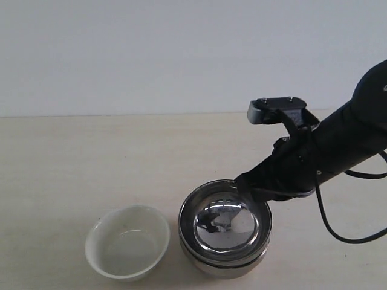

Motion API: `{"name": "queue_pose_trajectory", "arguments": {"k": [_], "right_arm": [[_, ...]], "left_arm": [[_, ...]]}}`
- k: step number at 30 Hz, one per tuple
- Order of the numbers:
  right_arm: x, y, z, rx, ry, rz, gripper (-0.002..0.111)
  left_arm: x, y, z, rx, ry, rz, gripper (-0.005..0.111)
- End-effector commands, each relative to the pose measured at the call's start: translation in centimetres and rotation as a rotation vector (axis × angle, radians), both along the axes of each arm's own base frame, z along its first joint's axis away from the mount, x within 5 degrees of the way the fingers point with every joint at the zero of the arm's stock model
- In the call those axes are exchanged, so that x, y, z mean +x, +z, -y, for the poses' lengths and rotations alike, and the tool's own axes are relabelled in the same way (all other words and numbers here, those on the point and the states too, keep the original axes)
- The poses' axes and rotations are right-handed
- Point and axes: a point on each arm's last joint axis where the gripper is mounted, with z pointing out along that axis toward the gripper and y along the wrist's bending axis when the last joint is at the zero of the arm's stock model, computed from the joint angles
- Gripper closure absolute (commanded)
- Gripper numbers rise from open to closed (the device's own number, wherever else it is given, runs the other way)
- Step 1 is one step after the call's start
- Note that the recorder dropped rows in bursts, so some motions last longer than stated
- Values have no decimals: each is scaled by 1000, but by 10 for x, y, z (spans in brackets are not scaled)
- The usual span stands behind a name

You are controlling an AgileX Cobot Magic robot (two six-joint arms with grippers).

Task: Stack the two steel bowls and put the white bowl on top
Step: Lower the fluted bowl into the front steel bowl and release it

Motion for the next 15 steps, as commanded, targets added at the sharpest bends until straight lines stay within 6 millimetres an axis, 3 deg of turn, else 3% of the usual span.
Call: {"name": "queue_pose_trajectory", "arguments": {"k": [1,11,15], "right_arm": [[6,-18,0,-47,6,-33,108],[8,-20,-1,-48,-3,-21,108],[7,4,2,-19,-18,82,108]], "left_arm": [[0,-1,0,-4,3,1,103],[0,-1,0,-4,3,1,103],[0,-1,0,-4,3,1,103]]}}
